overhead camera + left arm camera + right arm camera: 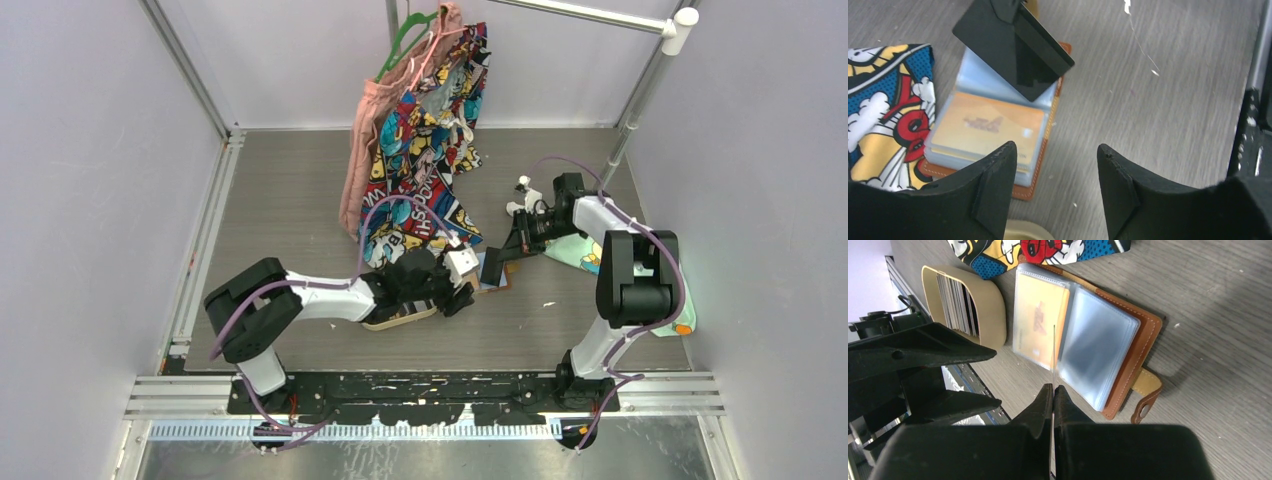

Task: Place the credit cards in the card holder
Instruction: Insert the credit card into the card holder.

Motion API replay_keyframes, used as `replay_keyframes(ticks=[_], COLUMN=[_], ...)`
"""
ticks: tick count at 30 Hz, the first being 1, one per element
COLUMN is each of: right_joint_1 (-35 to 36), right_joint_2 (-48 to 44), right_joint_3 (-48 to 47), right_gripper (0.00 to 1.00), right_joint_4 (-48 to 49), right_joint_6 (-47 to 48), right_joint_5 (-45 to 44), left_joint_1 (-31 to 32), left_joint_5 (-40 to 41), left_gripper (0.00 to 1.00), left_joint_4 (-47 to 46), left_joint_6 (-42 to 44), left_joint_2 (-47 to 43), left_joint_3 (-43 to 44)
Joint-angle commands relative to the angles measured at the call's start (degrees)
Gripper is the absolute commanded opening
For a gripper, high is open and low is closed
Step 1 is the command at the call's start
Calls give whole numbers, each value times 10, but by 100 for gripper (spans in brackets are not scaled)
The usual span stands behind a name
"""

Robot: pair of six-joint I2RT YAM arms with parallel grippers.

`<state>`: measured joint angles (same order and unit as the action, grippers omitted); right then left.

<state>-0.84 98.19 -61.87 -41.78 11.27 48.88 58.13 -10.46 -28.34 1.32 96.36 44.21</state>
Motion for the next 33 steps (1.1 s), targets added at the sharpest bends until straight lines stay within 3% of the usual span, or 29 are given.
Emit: replay_keyframes(ticks=[1, 8, 16, 25, 33], right_joint_1=[2, 2, 4, 8, 8], right_joint_2=[12, 25, 35, 37, 53], right_joint_3=[-33, -37, -41, -51, -52], right_gripper=[1, 1, 1, 1, 1], right_joint_4=[13, 19, 26, 25, 20], right_joint_6=[-12, -22, -28, -27, -27], right_joint_5=[-4, 14, 14, 36, 37], left_joint_1=[0, -16, -72, -83, -84], left_joint_5=[53, 34, 9, 15, 18], left_gripper=[58, 41, 24, 19, 19], left_joint_4=[69, 108, 222, 305, 322], left_joint_6=[-70, -119, -216, -235, -232], left_joint_2=[26, 72, 106, 105, 92], left_joint_3=[79, 123, 157, 170, 168])
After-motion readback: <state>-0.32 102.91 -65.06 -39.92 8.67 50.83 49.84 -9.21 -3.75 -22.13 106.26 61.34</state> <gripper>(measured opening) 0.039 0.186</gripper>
